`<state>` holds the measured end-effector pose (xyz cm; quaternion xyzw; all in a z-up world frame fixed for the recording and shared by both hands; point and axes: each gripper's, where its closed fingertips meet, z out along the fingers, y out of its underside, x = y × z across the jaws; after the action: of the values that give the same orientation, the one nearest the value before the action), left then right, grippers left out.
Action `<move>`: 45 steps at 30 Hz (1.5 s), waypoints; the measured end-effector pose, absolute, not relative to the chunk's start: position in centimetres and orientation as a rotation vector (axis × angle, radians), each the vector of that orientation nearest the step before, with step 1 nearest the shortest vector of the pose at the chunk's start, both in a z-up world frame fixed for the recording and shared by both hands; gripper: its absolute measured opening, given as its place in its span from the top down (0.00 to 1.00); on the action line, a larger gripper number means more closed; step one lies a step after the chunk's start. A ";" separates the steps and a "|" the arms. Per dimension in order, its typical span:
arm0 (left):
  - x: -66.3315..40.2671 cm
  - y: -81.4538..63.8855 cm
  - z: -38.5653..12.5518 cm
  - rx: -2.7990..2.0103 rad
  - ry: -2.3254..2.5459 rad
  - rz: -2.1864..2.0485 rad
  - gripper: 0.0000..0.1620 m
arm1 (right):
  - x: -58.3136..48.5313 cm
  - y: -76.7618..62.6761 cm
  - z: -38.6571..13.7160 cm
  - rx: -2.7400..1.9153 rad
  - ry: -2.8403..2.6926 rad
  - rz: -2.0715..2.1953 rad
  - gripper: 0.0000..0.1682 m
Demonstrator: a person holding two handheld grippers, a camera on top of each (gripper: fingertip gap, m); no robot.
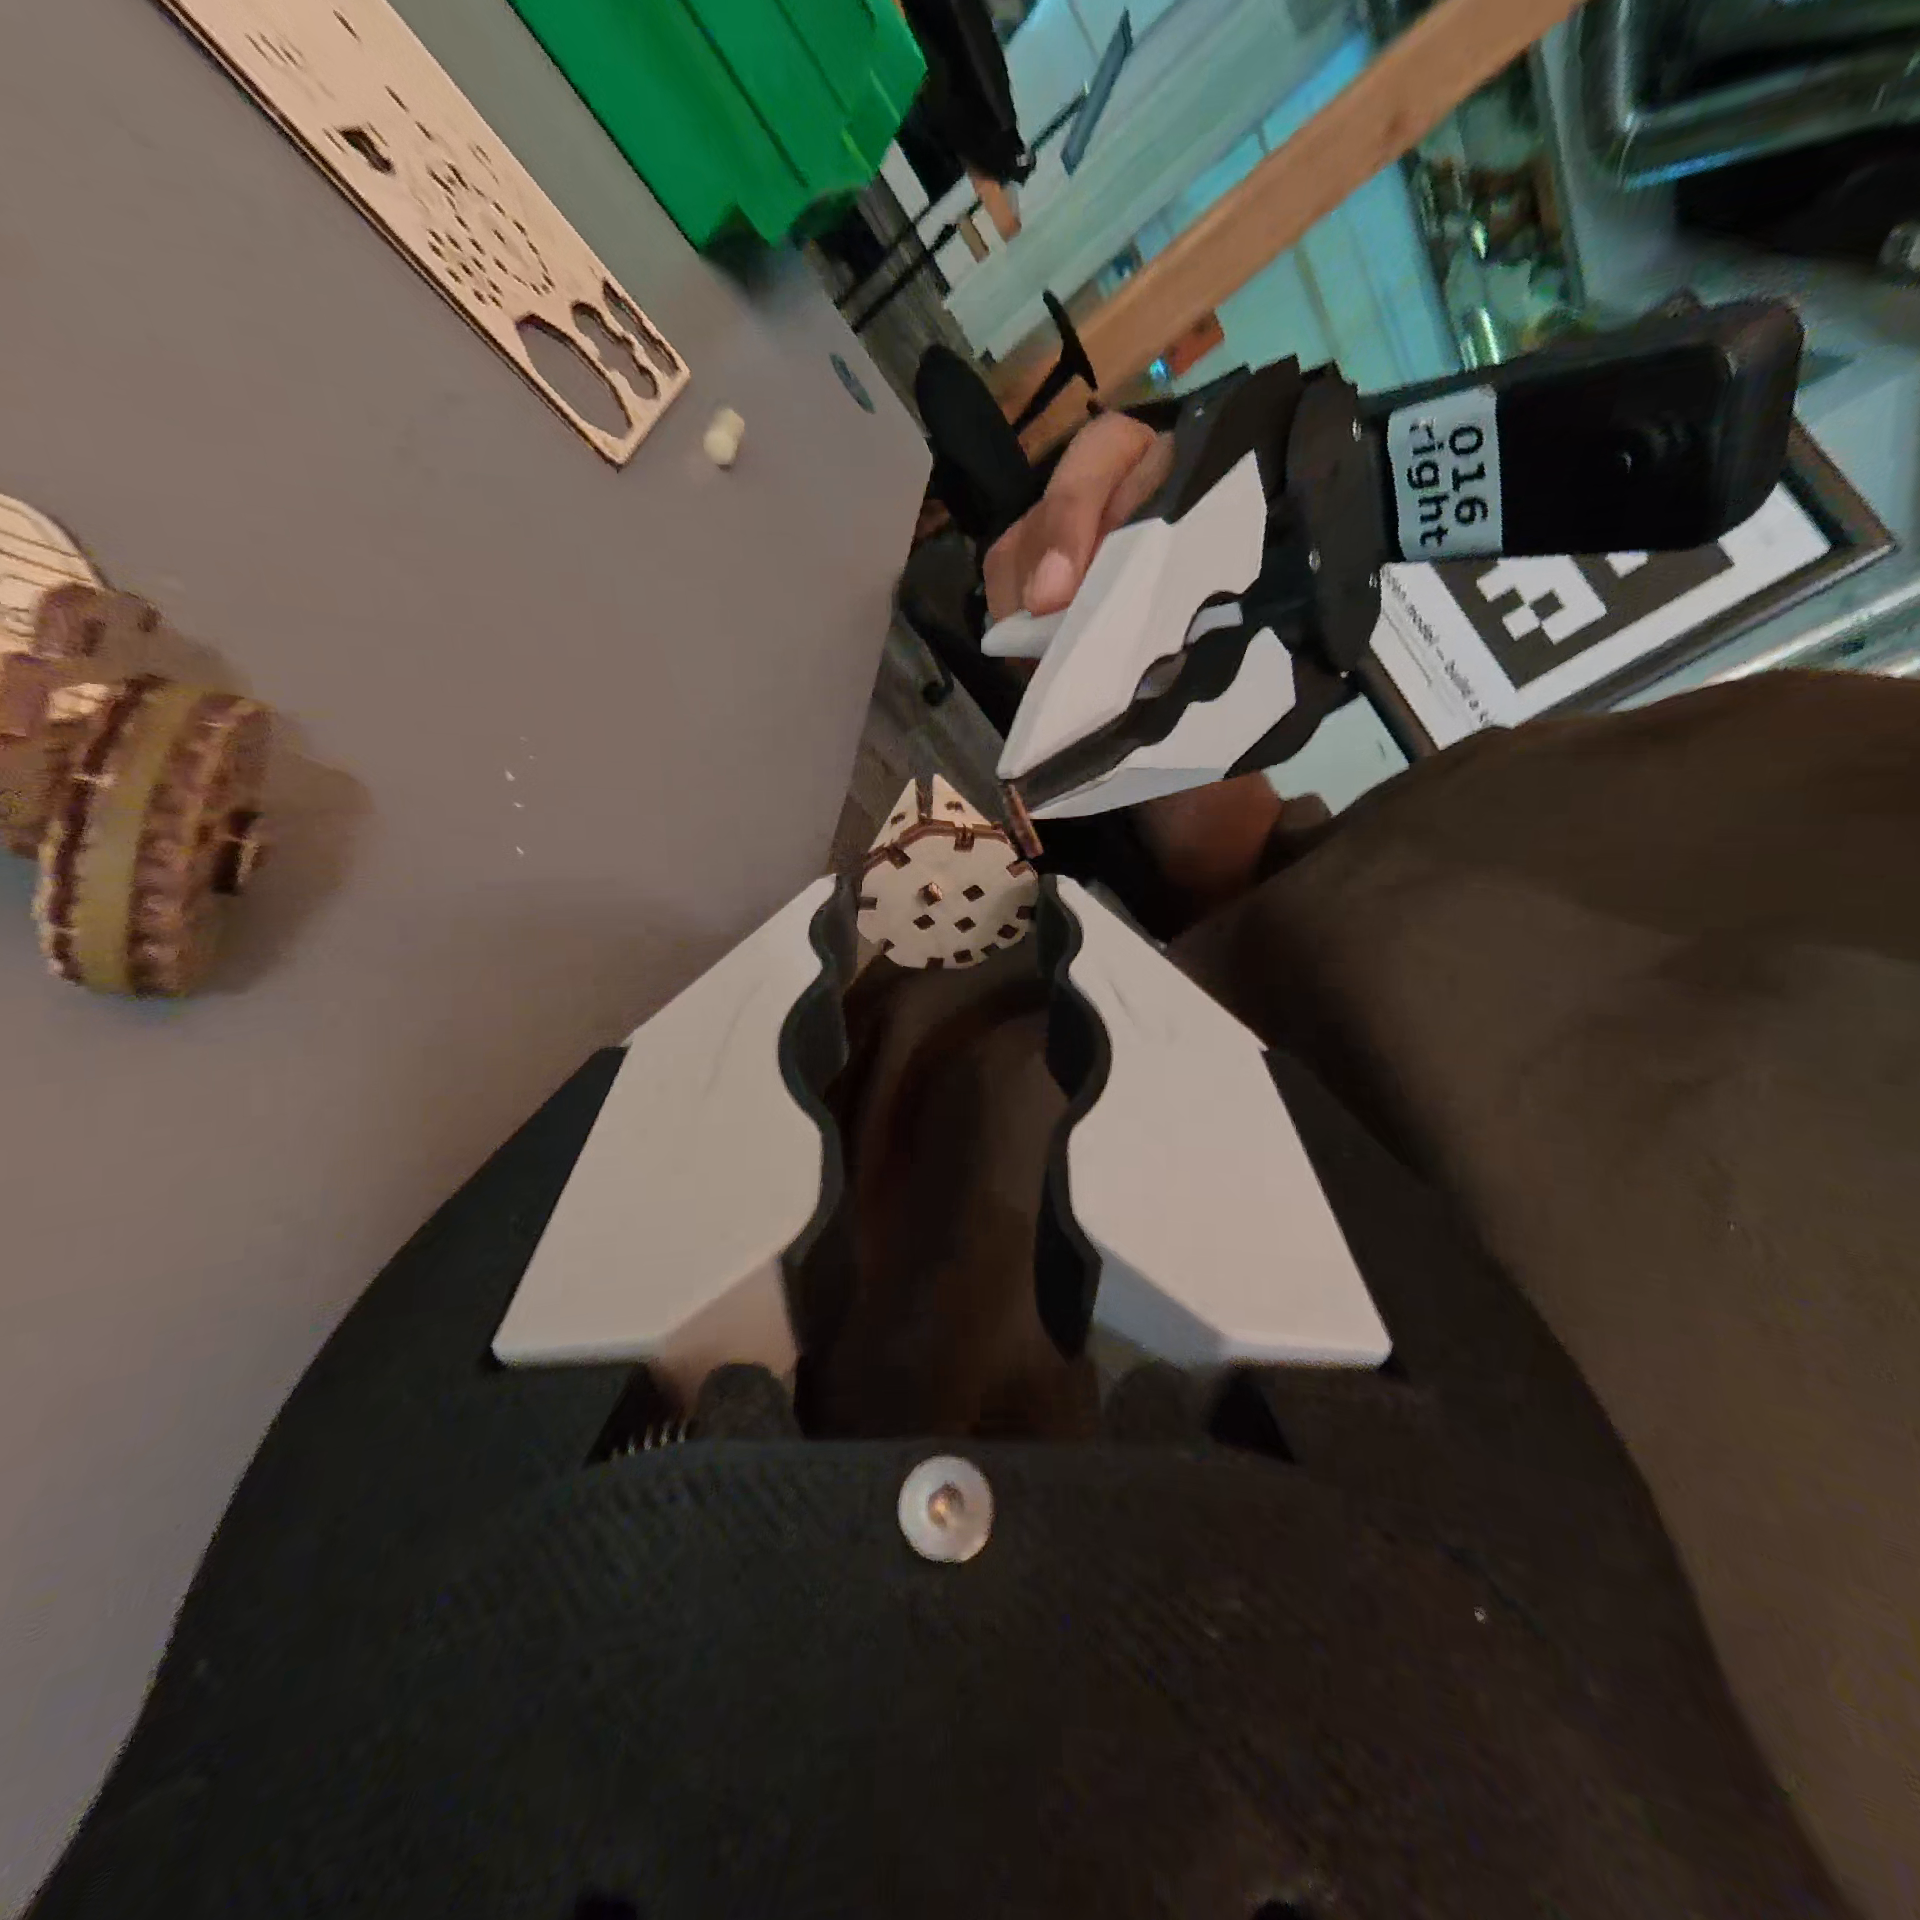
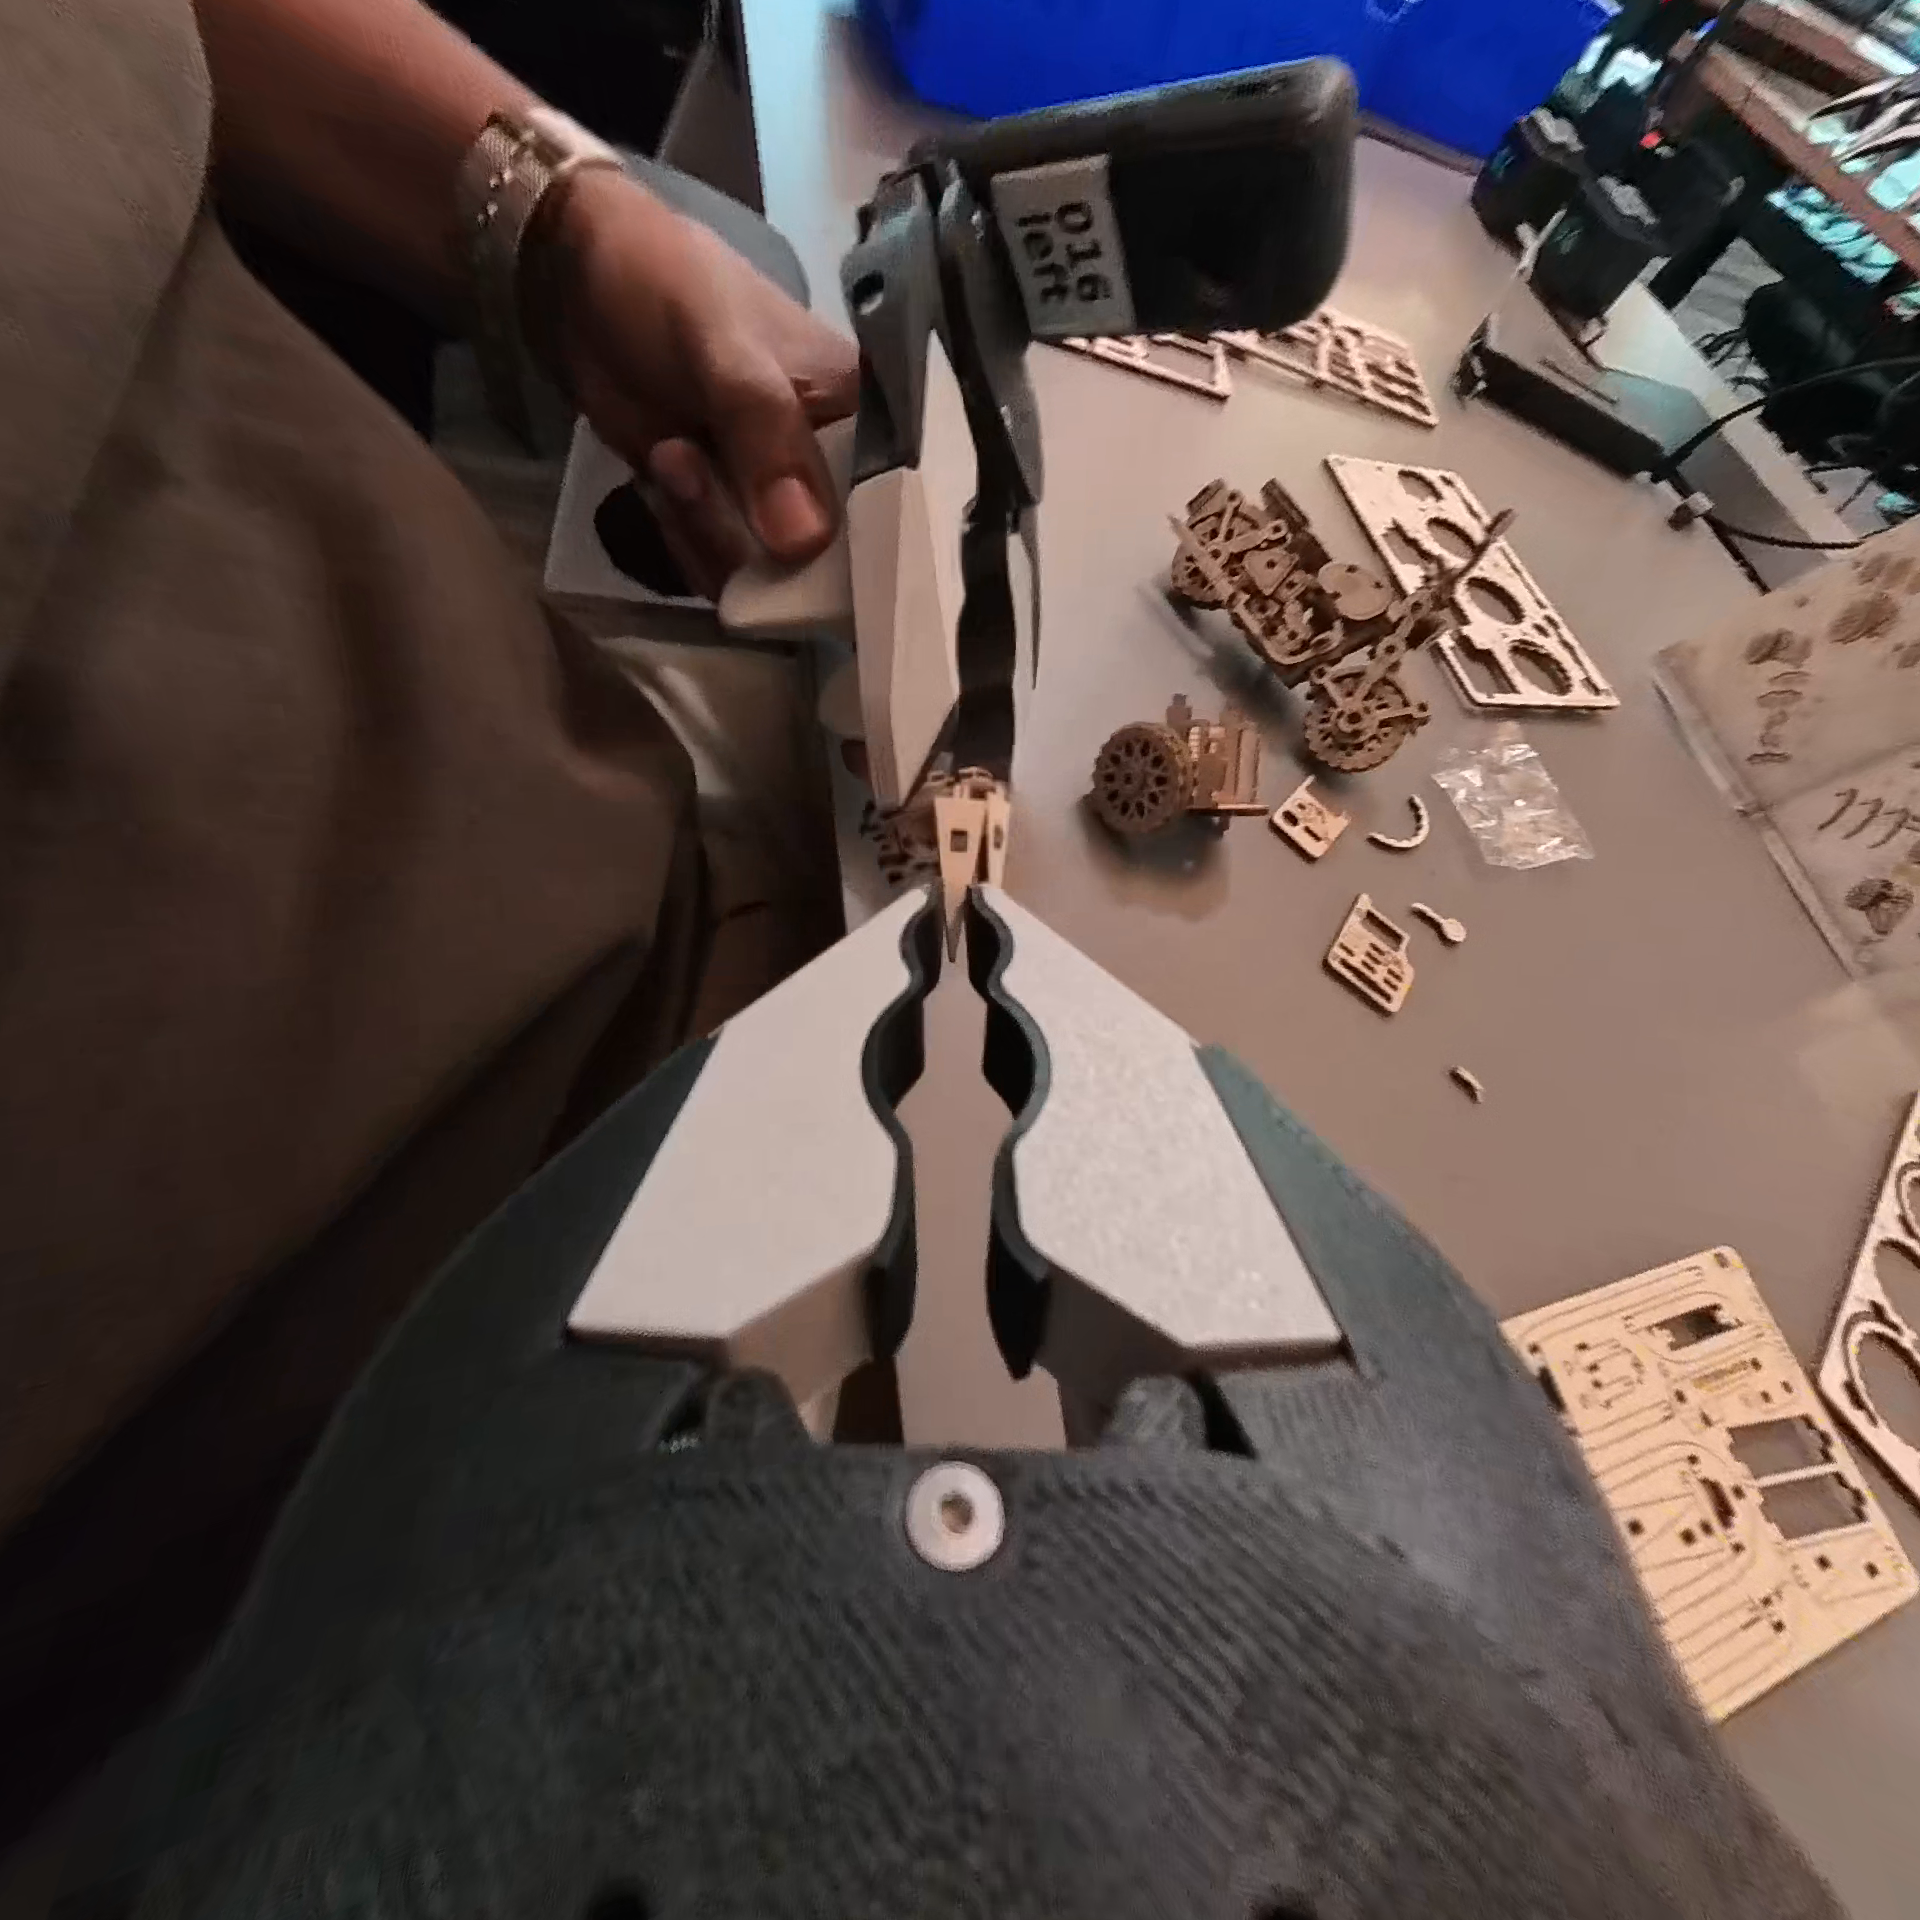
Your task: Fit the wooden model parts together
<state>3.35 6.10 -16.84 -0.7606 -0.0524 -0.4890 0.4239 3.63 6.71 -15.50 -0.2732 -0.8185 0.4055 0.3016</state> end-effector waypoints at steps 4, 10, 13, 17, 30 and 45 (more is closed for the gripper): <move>4.1 5.8 -17.0 -1.918 -0.099 -1.264 0.80 | 4.0 6.2 -15.8 -0.702 -2.206 1.103 0.99; 4.4 5.6 -16.6 -1.894 -0.095 -1.320 0.80 | 4.3 5.9 -15.7 -0.706 -2.215 1.180 0.99; 4.7 5.4 -16.3 -1.870 -0.087 -1.365 0.80 | 4.5 5.7 -15.5 -0.710 -2.215 1.241 0.99; 5.0 5.2 -16.5 -1.897 -0.050 -1.347 0.80 | 4.7 5.5 -15.6 -0.700 -2.232 1.251 0.99; 5.1 5.2 -17.7 -1.986 -0.001 -1.245 0.80 | 5.2 5.4 -17.1 -0.666 -2.320 1.120 0.99; 4.9 5.4 -17.9 -1.987 -0.035 -1.239 0.80 | 4.8 5.7 -17.3 -0.703 -2.309 1.091 0.99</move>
<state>4.88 5.44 -17.92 -0.7816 -0.0137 -0.4874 0.3890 4.79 5.70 -17.30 -0.2575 -0.8454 0.3994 0.2439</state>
